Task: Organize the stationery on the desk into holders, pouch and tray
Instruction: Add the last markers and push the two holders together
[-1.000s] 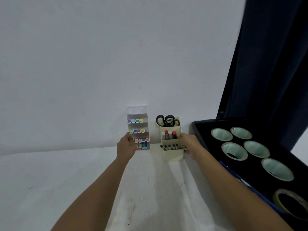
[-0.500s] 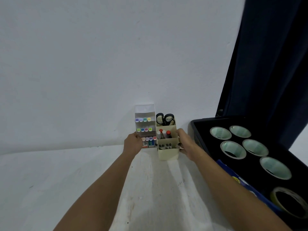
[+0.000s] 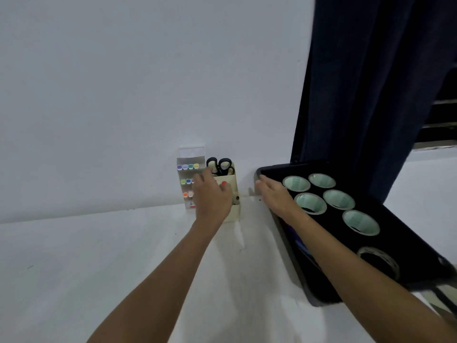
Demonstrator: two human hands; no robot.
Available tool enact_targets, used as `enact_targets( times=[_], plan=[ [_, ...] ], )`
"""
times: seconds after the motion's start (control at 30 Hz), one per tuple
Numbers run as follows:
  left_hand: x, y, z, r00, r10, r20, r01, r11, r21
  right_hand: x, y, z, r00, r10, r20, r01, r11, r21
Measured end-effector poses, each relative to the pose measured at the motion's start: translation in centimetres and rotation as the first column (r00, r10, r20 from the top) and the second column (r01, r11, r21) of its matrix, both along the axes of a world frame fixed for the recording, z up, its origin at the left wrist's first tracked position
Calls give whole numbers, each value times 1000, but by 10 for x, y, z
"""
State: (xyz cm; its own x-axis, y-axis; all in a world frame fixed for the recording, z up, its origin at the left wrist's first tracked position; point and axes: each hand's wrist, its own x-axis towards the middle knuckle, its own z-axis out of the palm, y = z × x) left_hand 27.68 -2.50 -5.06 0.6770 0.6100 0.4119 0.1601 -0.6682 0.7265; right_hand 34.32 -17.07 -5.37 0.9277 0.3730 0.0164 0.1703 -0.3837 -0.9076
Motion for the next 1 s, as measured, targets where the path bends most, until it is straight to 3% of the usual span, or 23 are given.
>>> enact_targets(
  times=[0.17,0.37,0.53,0.6,0.73,1.0],
  plan=[
    [6,-88,-5,978,-194,-75,199,978,64,-12,-84,3,984,-89,156,115,980,-164],
    [7,-163,-27,898,-305,-317,322,947,3,-21,-199,-17,940,-215,265,295,903,-314],
    [5,-171,-49,868,-204,-452,266,961,78,-23,-258,-43,889,-193,415,428,673,-604],
    [4,-169,-57,867,-191,-459,238,970,46,-26,-267,-49,884,-208,419,451,616,-646],
    [6,-165,-63,858,-260,-442,223,965,-134,-29,-264,-48,900,-212,381,428,599,-677],
    [4,-147,-64,850,-287,-442,252,958,-136,-33,-252,-47,913,-204,352,403,584,-705]
  ],
)
